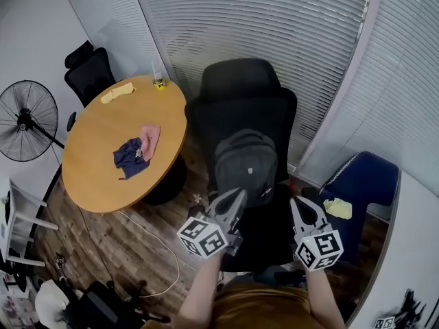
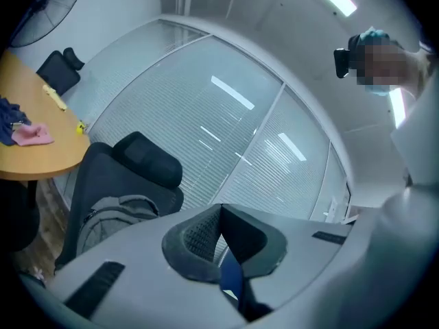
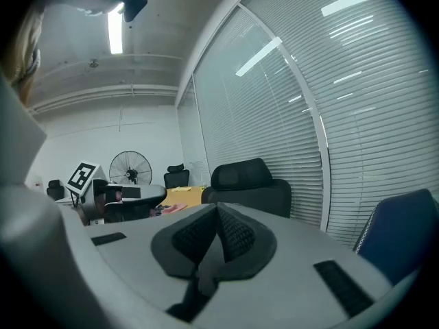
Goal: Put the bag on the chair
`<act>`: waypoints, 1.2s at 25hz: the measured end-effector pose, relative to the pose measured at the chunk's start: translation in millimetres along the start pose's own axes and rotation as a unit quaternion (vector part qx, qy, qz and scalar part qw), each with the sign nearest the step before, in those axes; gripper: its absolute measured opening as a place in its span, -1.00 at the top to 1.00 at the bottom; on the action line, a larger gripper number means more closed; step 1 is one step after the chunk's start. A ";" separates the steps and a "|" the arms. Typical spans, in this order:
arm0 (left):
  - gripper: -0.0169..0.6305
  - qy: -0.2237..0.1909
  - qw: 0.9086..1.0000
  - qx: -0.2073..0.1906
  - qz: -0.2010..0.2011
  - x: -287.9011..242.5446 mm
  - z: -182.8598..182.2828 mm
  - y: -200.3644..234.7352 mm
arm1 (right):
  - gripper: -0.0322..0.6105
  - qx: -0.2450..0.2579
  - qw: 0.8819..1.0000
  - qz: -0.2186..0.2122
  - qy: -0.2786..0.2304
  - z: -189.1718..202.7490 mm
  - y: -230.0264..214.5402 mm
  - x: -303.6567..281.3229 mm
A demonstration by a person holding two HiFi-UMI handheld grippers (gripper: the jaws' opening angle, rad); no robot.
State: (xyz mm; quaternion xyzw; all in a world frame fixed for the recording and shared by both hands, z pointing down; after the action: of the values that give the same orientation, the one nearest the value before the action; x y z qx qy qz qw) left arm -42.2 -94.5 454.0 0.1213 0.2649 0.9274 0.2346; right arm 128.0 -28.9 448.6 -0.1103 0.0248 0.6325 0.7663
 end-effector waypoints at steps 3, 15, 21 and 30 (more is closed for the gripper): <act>0.88 0.008 1.000 -0.025 -0.016 5.3 0.4 -6.8 | 0.87 -0.001 1.000 0.005 -0.002 3.6 2.1 8.6; 0.88 0.028 0.998 -0.032 -0.050 4.5 8.7 -10.0 | 0.87 -0.001 1.000 -0.008 -0.006 6.1 6.9 10.1; 0.88 0.034 0.997 -0.033 -0.057 -4.4 11.8 -9.2 | 0.87 0.006 1.000 -0.010 0.002 6.3 -0.9 7.9; 0.88 0.037 0.996 -0.030 -0.075 -8.8 12.4 4.6 | 0.87 0.000 1.000 -0.019 0.009 12.3 -11.2 -8.0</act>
State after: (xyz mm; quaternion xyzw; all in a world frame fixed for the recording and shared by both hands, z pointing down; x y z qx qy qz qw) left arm -32.1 -96.9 465.9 0.0594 0.2538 0.9186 0.2972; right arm 136.1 -36.2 463.5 -0.1163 0.0294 0.6168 0.7779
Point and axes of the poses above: the fingertips, and each gripper's own axes: x backward along the fingers, y to its left, z out of its underside, the point moved 4 cm from there along x, backward along the fingers, and after that the axes turned 6 degrees about z, right-handed, at the moved point
